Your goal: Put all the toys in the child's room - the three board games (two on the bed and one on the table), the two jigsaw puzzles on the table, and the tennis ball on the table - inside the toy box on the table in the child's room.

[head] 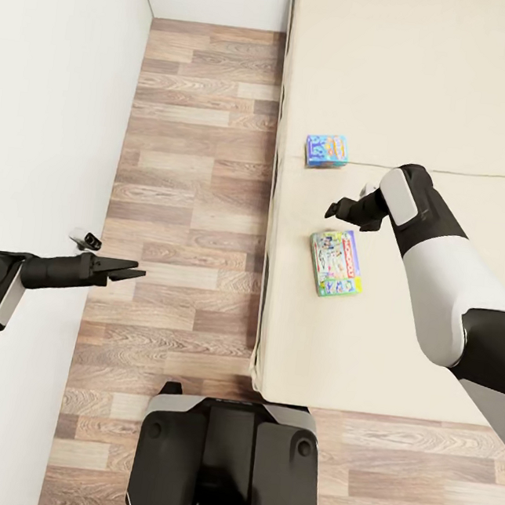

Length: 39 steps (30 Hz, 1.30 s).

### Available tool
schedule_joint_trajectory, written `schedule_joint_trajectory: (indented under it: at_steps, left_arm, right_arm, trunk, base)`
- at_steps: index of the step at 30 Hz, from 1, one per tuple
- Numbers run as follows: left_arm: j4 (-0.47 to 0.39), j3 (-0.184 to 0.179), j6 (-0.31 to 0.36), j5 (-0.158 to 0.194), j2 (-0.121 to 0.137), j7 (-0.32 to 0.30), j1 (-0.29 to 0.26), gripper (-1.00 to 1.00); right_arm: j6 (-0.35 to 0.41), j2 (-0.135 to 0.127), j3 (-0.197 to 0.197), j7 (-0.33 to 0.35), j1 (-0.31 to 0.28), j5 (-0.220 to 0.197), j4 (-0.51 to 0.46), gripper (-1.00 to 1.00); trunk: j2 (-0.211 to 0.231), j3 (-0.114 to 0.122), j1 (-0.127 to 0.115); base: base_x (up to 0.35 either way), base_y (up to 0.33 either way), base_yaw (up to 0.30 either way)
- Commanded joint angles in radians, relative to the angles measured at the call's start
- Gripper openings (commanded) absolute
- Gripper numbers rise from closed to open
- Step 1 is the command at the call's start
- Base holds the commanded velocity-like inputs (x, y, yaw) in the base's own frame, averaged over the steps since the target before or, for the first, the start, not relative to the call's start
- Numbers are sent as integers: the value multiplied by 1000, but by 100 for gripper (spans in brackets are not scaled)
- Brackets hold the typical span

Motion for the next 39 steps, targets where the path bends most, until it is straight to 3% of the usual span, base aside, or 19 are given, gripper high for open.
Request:
schedule_joint_trajectory:
  at_steps: [1, 9, 39]
  left_arm:
    - [0, -1, 11, 8, 0, -4, 0, 100]
    - [-1, -1, 10, 38, -1, -4, -1, 100]
    - [-1, 0, -1, 42, 0, -4, -1, 100]
  right_arm:
    - [2, -1, 5, -8, -1, -10, -1, 100]
    - [2, -1, 5, -8, -11, -10, -1, 100]
    - [2, -2, 6, -8, -74, -10, 1, 100]
  trunk:
    - [-2, -3, 1]
    - [-2, -16, 1]
    - [-2, -65, 1]
  base:
    - [0, 0, 0]
    - [0, 0, 0]
    - [0, 0, 0]
